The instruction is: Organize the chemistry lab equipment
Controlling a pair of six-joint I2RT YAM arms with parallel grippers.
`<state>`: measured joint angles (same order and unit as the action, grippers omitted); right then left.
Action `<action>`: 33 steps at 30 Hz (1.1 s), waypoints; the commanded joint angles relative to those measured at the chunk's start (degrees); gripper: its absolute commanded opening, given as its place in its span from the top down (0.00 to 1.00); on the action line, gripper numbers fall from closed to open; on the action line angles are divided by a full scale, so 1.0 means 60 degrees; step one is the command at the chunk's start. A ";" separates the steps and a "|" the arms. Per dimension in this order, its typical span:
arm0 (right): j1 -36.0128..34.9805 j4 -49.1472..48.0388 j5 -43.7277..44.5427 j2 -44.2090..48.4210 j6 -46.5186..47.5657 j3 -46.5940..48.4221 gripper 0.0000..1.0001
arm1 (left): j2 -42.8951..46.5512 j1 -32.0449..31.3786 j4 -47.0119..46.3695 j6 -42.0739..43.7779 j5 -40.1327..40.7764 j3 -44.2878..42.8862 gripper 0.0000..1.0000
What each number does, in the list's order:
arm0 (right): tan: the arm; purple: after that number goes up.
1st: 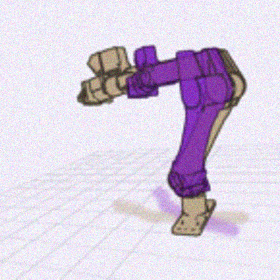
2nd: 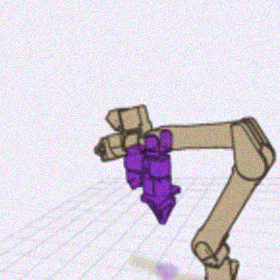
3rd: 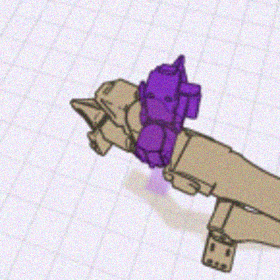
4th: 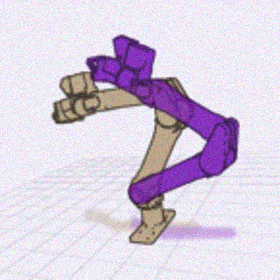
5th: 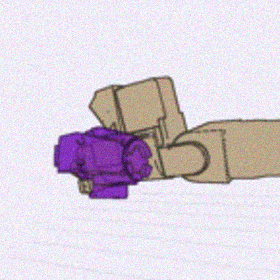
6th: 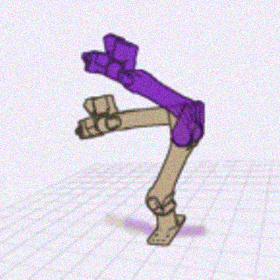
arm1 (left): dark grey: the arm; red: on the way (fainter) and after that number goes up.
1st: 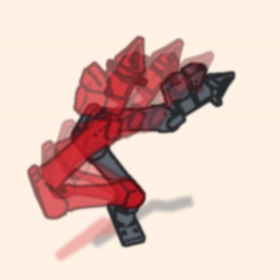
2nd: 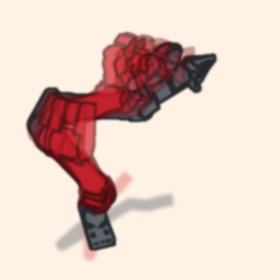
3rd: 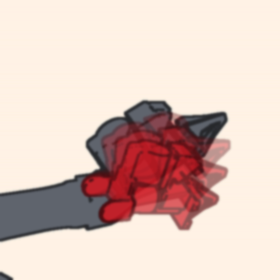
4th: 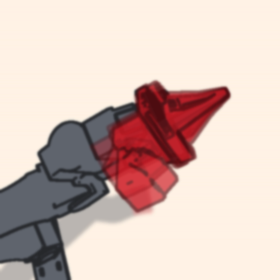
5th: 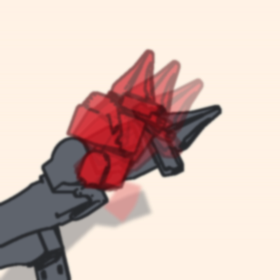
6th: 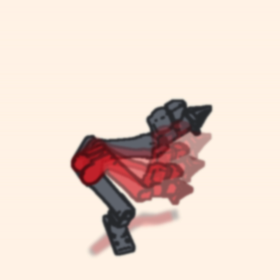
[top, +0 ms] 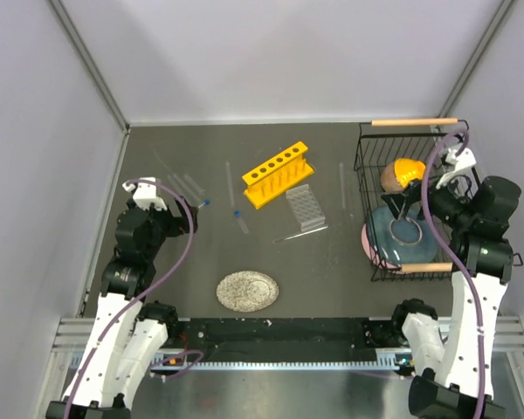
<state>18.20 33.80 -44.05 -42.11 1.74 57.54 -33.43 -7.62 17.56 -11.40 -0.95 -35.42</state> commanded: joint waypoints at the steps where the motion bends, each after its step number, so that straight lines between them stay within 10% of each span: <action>1: -0.0774 0.0474 -0.1563 -0.0451 0.1906 0.0635 0.01 | -0.0476 -0.0020 0.0280 -0.1131 -0.0515 -0.1125 0.01; 14: -0.2709 0.1397 -0.1433 -0.1478 0.3006 0.0986 0.01 | -0.3610 0.0346 0.0559 -0.2963 -0.1876 -0.2225 0.01; 33: -0.4819 0.1251 -0.0744 -0.2488 0.3167 0.0635 0.01 | -0.8546 0.2251 0.1905 -0.1998 -0.1879 -0.4729 0.03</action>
<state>-9.23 42.87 -49.34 -56.25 19.51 60.51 -79.46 4.64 25.82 -26.44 -13.67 -57.19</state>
